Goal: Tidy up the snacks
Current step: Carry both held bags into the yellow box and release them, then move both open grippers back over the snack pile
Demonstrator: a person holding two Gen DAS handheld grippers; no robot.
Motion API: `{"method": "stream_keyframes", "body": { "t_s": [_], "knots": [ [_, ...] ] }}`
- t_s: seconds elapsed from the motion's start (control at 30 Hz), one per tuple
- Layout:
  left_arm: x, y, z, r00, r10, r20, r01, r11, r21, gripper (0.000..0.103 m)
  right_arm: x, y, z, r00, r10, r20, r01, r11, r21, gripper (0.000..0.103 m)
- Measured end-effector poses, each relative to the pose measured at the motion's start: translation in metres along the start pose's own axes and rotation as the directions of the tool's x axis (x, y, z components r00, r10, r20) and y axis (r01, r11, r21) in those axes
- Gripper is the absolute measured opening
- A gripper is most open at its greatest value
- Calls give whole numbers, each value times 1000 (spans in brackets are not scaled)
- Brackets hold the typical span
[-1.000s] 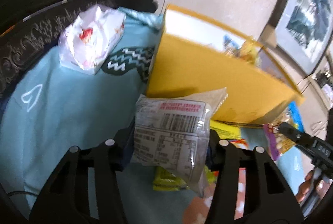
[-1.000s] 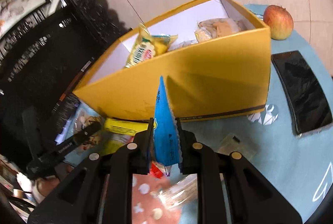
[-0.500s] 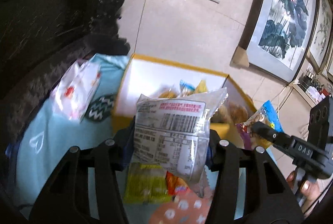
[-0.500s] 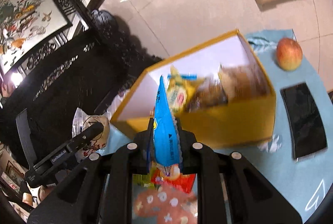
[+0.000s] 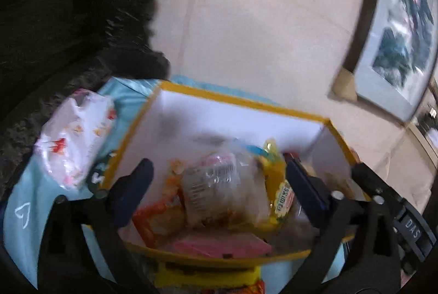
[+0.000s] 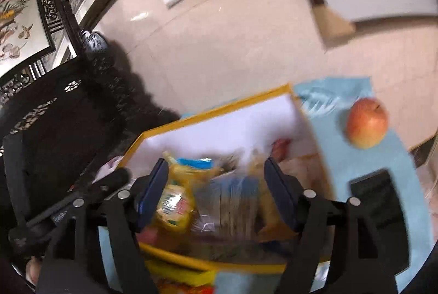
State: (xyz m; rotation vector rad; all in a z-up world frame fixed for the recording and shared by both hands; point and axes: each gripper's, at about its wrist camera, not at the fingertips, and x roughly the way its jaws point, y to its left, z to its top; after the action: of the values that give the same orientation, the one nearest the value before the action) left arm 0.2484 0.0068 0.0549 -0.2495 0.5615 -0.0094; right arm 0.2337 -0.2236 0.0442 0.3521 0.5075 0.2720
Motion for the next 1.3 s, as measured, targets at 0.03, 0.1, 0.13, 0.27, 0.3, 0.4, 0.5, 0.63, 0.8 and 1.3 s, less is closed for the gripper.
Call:
{"method": "stream_keyframes", "body": {
  "t_s": [0.03,0.1,0.13,0.27,0.3,0.4,0.5,0.63,0.8,1.3],
  "knots": [
    [-3,2,-1,1000,-1,17,1,1000,-11,101,-2,-1,0,1000,-5,11,5,1000,-1,85],
    [-7,7,-1,1000,-3,5,3,1000,-22,101,-9,-3,1,999,0,36,-1,1000,23,92],
    [-9,10,-1,1000,-9,-7,9,1000,-20,101,-11,-2,2,999,9,40,-10,1000,26,93],
    [-25,19,-6,1000,3,-1,-3,1000,-17,101,-19,4,4,998,19,53,-19,1000,4,94],
    [-29,21,-7,1000,6,-2,-6,1000,-17,101,-22,8,4,998,26,57,-26,1000,-4,94],
    [-41,27,-11,1000,8,5,-8,1000,-26,101,-28,15,6,997,39,61,-37,999,-21,95],
    [-51,34,-16,1000,23,-5,-23,1000,-18,101,-40,24,10,996,66,62,-64,998,-25,99],
    [-65,43,-26,999,40,-20,-40,999,2,101,-74,44,14,989,124,81,-117,989,-87,102],
    [-77,53,-43,997,62,-46,-62,998,9,101,-98,56,-13,998,-7,56,20,968,-249,102],
    [-35,47,-125,956,157,-246,-115,978,176,101,-89,-20,-77,995,5,-102,-1,999,38,102]
  ]
}}
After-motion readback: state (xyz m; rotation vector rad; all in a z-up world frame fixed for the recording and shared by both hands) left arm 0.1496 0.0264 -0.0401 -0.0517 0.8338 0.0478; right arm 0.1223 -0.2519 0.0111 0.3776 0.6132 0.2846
